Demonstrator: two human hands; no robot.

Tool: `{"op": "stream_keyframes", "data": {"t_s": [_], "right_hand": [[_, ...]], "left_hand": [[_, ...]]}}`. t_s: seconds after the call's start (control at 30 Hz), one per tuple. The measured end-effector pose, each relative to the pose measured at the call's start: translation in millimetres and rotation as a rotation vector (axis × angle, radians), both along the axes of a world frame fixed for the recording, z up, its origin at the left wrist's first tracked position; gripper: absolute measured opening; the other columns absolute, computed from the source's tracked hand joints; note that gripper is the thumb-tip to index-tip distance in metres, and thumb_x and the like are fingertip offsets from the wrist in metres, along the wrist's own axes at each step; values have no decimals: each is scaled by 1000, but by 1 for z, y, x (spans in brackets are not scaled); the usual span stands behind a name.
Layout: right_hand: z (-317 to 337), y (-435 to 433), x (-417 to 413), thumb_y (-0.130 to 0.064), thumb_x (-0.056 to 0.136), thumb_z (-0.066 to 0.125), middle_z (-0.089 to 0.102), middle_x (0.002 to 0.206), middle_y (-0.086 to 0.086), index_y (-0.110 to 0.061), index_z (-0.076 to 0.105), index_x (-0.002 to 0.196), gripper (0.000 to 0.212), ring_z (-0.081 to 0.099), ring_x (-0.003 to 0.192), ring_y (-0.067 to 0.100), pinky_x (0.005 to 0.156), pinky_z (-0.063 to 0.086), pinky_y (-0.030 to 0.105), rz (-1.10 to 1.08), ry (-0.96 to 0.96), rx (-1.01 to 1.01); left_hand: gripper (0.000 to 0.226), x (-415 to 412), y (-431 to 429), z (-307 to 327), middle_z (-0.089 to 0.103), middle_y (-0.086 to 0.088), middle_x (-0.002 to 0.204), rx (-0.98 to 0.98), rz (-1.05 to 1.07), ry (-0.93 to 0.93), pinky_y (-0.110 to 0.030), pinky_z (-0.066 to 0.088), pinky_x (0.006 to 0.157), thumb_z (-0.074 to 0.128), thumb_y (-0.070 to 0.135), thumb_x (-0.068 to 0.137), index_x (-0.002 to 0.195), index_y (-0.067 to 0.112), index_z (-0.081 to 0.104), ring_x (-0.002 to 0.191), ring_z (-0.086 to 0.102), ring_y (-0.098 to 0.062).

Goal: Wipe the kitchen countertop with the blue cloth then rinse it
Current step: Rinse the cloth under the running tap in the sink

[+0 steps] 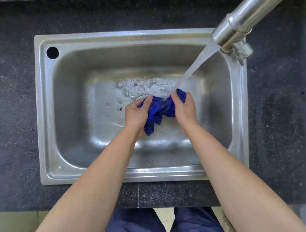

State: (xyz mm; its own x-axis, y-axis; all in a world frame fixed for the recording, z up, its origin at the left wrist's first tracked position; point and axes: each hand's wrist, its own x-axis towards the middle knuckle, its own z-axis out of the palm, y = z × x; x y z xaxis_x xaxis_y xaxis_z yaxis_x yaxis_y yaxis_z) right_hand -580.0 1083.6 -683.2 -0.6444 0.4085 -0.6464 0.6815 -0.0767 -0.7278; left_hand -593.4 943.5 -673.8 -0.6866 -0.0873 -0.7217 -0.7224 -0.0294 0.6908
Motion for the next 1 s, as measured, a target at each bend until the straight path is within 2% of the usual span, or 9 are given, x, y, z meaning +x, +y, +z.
{"op": "stream_keyframes", "data": {"t_s": [0.13,0.27,0.4,0.5,0.57,0.67,0.8,0.9,1.0], "right_hand": [[-11,17,7,-38,96,55,37,143,12,-22,44,142,49,38,134,33,115,29,38,435,-108,465],[-22,15,16,-8,90,55,3,164,8,-26,4,159,88,20,141,36,117,21,36,854,-152,451],[-23,5,18,-2,93,52,48,133,18,-16,39,151,61,49,124,31,100,32,22,954,-35,269],[-17,0,23,-19,100,53,63,116,13,-13,58,129,30,57,109,29,87,38,29,906,-6,239],[-13,-4,27,-32,102,50,65,107,8,-12,58,117,27,59,100,26,81,41,31,802,-40,166],[-9,-10,24,-43,103,43,67,102,7,-14,60,104,33,60,98,26,81,42,33,682,-41,167],[-2,-1,4,-49,99,45,59,82,-2,-25,49,78,32,57,86,28,71,37,34,710,-26,413],[-3,19,1,-39,97,51,58,108,7,-22,55,112,23,55,98,32,76,41,37,770,-93,687],[-7,28,10,-23,91,59,23,154,15,-28,21,155,75,34,132,37,104,41,45,951,-148,728]], "left_hand": [[14,4,-7,-10,66,4,108,-182,-143,-1,-25,54,78,53,27,99,109,27,64,98,65,-17],[61,8,-7,-28,62,-1,126,-258,-223,-112,-46,53,98,55,50,74,134,37,53,110,63,-27],[58,15,11,-18,55,-3,138,20,-66,-208,-40,58,84,52,17,99,152,27,31,106,65,-23],[49,18,4,-27,59,-11,131,40,62,-218,-37,57,84,51,10,101,148,12,38,102,65,-25],[31,14,-3,-26,67,-18,111,85,58,-222,-36,57,71,50,7,101,130,-1,57,86,65,-28],[20,15,0,-13,65,-16,80,98,-87,-175,-29,46,49,52,16,101,95,4,67,60,59,-23],[18,11,-5,-3,69,-10,73,94,-140,-129,-26,46,54,55,16,100,91,8,70,59,62,-19],[16,10,-23,-16,70,-10,95,-315,-376,69,-33,52,75,59,15,94,105,13,71,85,65,-23],[58,17,-37,-24,48,-12,123,-589,-622,167,-31,40,106,65,12,84,140,19,51,115,47,-22]]}}
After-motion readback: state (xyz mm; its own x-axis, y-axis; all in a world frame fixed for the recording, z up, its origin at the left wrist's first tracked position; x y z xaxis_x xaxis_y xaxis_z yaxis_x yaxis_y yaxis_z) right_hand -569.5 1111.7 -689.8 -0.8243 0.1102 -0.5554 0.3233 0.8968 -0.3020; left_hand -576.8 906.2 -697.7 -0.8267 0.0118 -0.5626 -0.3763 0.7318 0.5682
